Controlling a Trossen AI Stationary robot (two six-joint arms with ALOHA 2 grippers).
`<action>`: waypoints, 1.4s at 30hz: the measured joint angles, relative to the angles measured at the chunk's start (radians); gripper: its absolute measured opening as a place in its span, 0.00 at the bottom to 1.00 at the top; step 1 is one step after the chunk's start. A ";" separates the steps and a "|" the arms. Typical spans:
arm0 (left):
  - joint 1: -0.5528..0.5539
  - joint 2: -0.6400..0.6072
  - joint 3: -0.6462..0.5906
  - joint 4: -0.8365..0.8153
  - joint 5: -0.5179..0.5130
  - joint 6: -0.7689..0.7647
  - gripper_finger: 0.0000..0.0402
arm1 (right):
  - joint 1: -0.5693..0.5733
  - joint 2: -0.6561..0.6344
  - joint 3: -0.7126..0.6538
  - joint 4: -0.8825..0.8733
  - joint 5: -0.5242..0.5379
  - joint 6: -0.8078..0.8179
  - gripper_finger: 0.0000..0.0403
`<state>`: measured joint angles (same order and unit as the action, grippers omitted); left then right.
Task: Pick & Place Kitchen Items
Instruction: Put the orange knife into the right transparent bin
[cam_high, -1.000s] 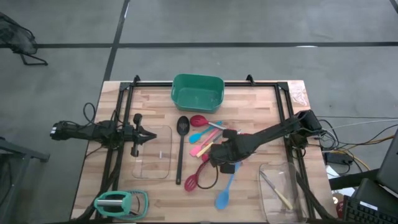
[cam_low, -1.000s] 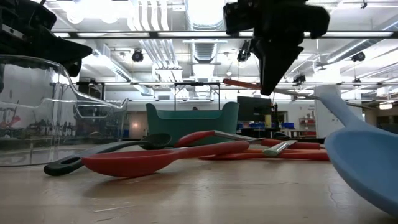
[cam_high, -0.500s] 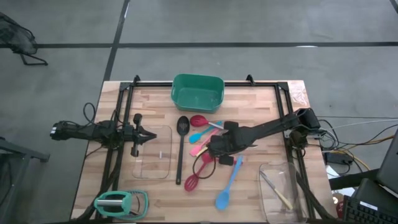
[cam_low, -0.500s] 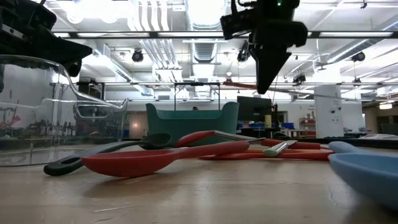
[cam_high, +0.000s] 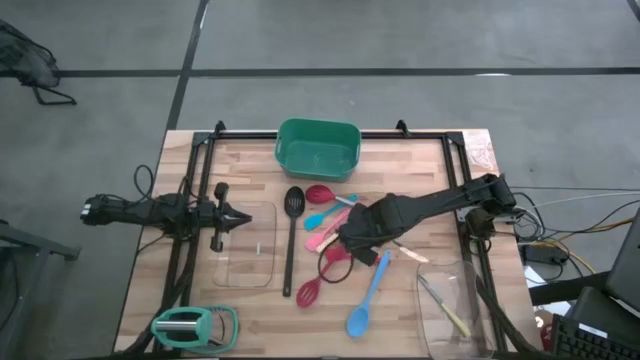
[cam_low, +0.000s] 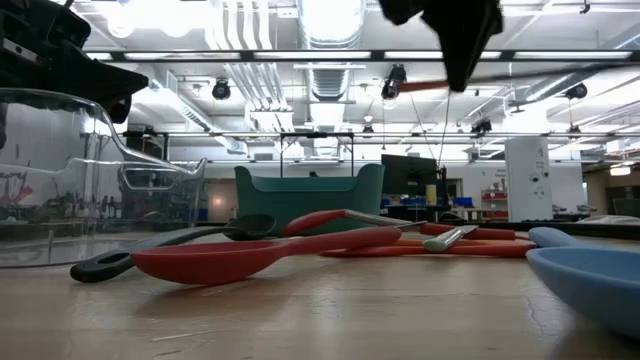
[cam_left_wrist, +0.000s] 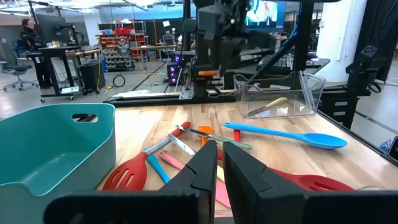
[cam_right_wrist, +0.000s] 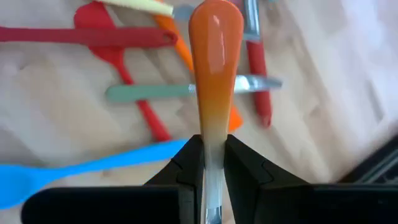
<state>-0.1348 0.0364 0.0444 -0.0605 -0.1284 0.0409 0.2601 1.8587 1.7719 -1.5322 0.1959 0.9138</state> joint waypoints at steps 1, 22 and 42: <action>0.000 0.000 0.000 0.000 0.000 0.000 0.08 | 0.009 0.000 0.011 -0.020 -0.015 0.029 0.10; 0.000 0.000 0.000 0.000 0.000 0.000 0.08 | 0.343 -0.005 0.051 -0.039 -0.101 0.625 0.13; 0.000 0.000 0.000 0.000 0.000 0.000 0.08 | 0.652 -0.006 -0.107 -0.039 -0.196 1.077 0.10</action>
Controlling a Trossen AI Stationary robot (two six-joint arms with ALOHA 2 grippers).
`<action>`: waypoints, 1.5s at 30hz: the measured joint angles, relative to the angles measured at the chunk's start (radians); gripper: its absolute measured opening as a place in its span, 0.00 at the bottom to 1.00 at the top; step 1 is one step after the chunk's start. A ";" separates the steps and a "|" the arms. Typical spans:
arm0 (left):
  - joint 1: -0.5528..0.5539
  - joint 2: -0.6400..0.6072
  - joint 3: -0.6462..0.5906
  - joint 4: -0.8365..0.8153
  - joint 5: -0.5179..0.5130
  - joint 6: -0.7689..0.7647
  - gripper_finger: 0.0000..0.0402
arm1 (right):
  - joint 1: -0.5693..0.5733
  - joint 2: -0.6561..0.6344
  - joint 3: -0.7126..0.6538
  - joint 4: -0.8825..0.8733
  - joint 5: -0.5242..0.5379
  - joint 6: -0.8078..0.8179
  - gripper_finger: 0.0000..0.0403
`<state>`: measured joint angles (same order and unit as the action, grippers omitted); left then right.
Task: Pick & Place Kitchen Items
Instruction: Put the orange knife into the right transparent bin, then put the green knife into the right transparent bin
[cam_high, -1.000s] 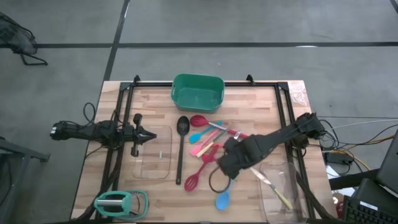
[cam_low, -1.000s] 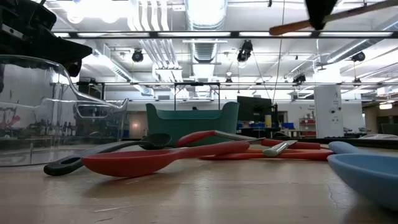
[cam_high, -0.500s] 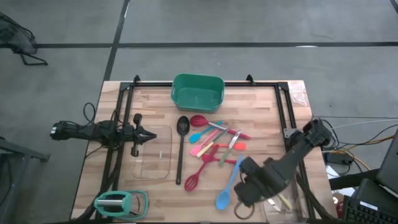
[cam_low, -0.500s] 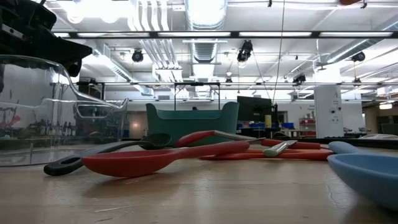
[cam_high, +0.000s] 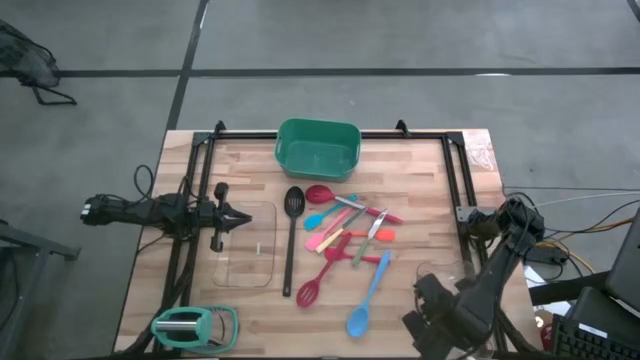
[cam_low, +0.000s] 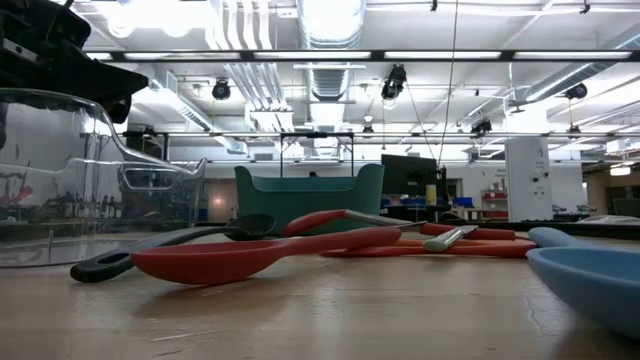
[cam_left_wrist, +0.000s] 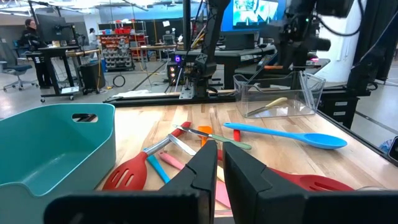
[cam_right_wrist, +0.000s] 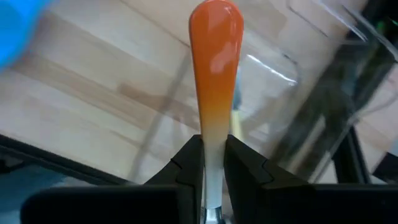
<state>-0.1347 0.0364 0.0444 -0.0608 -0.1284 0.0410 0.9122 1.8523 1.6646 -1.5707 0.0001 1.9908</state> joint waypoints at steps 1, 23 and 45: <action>0.000 0.000 0.000 0.000 0.000 0.000 0.08 | 0.007 0.000 -0.016 -0.001 -0.010 0.001 0.10; 0.000 0.000 0.000 0.000 0.000 0.000 0.08 | 0.010 0.000 -0.256 0.136 -0.062 0.034 0.13; 0.000 0.000 0.000 0.000 0.000 0.000 0.08 | 0.004 0.000 -0.305 0.190 -0.114 -0.032 0.04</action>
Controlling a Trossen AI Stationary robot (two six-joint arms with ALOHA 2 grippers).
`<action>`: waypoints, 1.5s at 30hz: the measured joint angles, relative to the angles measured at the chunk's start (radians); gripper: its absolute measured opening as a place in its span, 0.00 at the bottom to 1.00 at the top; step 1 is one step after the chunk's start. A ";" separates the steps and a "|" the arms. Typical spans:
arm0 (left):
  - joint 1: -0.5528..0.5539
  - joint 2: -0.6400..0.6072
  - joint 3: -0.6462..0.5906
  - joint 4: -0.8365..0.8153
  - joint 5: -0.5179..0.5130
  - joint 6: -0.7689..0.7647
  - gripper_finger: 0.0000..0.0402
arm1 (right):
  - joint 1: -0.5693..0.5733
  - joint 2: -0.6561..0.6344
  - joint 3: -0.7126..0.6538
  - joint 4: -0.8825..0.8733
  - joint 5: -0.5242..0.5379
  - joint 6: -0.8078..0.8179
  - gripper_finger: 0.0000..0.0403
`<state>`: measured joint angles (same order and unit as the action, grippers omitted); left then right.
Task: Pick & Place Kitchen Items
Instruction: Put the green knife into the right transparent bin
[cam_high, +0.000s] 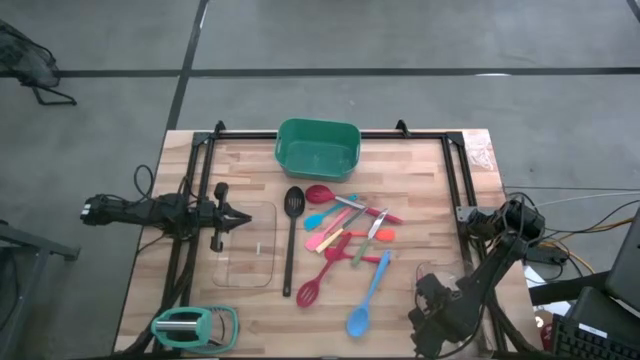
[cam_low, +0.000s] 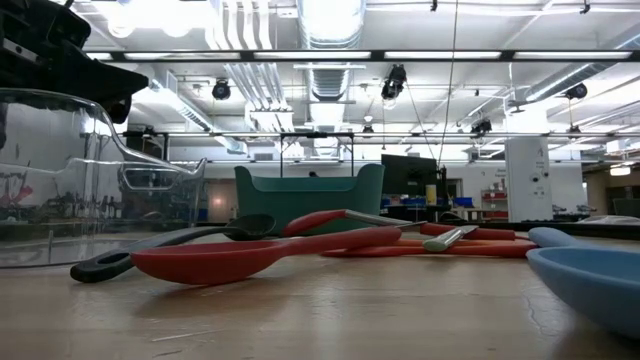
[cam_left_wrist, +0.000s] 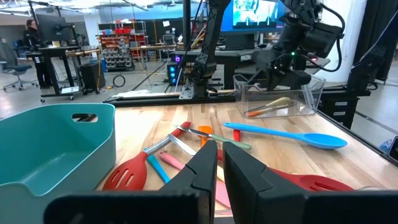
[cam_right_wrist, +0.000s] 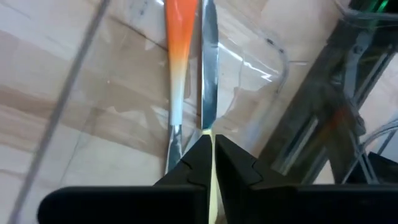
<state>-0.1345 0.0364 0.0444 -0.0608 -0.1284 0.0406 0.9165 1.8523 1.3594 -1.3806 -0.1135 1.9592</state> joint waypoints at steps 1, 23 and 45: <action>0.000 0.000 0.000 0.000 0.000 0.000 0.08 | -0.002 0.000 0.011 -0.012 -0.001 -0.012 0.03; 0.000 0.000 0.000 0.000 0.000 0.000 0.08 | -0.213 -0.045 0.225 -0.191 0.168 -0.399 0.02; 0.000 0.000 0.000 0.000 0.000 0.000 0.08 | -0.528 0.034 0.242 0.188 0.524 -1.458 0.20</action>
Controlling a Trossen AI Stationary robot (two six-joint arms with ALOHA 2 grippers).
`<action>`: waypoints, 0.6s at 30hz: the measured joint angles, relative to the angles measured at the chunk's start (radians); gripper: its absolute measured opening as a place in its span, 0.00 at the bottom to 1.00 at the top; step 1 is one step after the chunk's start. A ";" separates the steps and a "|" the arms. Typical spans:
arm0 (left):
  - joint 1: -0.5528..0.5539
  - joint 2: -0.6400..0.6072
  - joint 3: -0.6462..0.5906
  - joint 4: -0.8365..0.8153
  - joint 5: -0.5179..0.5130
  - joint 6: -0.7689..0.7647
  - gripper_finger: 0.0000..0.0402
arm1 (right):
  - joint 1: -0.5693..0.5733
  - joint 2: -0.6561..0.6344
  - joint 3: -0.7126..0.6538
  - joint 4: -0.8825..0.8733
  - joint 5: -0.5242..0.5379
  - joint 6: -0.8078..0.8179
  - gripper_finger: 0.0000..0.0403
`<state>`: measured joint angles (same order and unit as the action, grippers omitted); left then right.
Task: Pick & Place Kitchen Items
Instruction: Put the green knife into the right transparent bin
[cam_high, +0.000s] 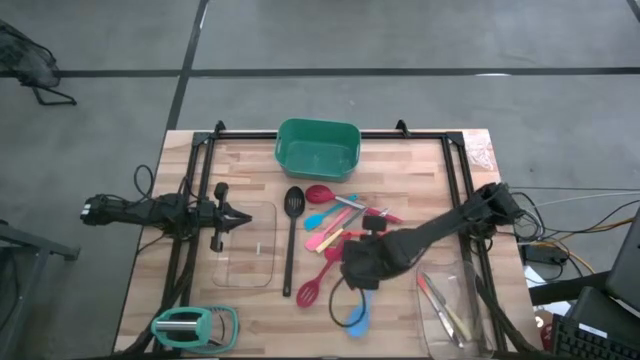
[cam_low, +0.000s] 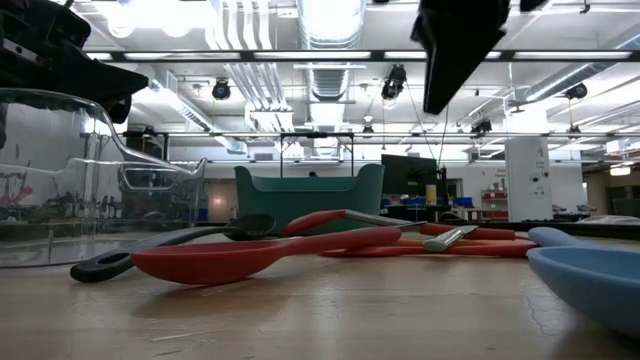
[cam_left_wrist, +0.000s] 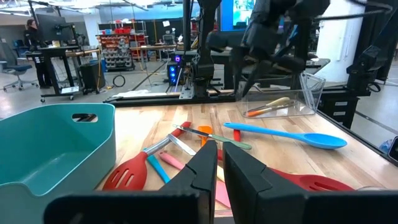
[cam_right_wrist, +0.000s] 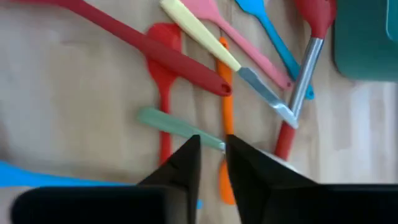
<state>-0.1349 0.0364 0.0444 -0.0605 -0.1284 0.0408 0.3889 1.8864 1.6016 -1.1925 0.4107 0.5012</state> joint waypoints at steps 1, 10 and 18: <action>0.000 0.000 0.000 0.000 0.000 0.000 0.08 | -0.013 0.010 0.000 0.000 0.001 -0.025 0.24; 0.000 0.000 0.000 0.000 0.000 0.000 0.08 | -0.048 0.109 -0.001 -0.029 -0.021 -0.184 0.51; 0.000 0.000 0.000 0.000 0.000 0.000 0.08 | -0.048 0.199 -0.001 -0.091 -0.122 -0.282 0.56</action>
<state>-0.1346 0.0368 0.0448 -0.0608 -0.1284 0.0407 0.3410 2.0857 1.6005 -1.2835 0.2886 0.2191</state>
